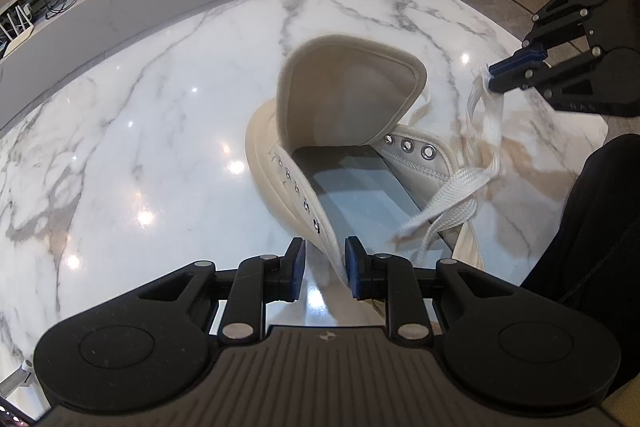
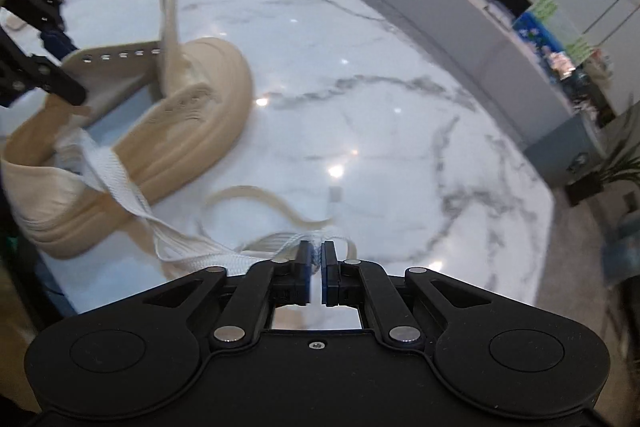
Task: Lace up shoes with both hands
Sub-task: 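Pull the white laces out of the sneaker with the right gripper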
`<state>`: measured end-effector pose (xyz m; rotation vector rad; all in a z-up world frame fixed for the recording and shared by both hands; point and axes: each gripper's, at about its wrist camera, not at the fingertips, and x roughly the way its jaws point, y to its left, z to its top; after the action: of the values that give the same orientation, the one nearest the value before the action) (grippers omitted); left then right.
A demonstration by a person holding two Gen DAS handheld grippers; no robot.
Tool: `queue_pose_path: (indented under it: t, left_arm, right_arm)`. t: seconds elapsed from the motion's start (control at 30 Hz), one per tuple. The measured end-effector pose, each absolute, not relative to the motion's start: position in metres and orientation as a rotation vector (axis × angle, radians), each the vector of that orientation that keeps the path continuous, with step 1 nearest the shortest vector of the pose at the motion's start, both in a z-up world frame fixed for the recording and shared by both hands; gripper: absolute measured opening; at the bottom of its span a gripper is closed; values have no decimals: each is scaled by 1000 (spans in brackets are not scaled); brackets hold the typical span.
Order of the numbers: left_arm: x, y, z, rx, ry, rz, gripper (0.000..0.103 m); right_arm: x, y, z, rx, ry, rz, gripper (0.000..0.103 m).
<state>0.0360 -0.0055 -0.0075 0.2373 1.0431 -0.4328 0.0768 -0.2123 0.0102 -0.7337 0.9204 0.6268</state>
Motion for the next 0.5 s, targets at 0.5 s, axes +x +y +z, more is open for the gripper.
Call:
queue_pose_path:
  t: [0.5]
  left_arm:
    - [35,-8,-6,245,1041,-427,21]
  right_arm:
    - [25,-175,26,-717,837,1050,46]
